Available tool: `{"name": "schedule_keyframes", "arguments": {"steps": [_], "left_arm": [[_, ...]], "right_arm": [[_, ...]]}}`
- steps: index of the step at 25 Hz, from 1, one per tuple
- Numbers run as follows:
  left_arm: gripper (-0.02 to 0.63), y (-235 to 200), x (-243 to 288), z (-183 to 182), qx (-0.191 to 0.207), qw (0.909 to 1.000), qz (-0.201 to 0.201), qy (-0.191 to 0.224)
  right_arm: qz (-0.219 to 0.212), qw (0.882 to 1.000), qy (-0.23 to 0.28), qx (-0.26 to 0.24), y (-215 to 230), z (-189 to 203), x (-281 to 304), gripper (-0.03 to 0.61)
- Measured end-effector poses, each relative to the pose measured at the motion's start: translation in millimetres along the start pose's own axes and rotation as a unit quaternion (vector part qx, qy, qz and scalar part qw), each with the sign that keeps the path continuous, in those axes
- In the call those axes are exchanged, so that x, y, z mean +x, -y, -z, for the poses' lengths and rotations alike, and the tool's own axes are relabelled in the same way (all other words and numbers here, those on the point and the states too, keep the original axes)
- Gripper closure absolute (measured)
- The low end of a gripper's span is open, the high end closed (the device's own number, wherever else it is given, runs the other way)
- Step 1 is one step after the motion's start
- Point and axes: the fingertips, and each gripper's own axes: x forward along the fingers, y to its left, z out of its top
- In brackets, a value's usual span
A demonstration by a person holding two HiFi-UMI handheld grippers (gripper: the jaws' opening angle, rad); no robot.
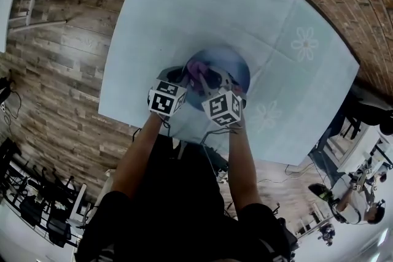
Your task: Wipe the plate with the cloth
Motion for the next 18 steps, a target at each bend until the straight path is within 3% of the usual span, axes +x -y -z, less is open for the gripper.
{"name": "schedule_keyframes", "arguments": {"steps": [10, 18], "left_arm": [[0.555, 1, 2, -1, 0.001, 1.0000, 0.001, 0.001], [0.555, 1, 1, -1, 0.011, 0.9999, 0.002, 0.000]], "right_arm": [[0.001, 0.998, -0.011, -0.058, 9, -2, 18, 0.509], [0.033, 0.998, -0.017, -0.053, 18, -5, 23, 0.509]]}}
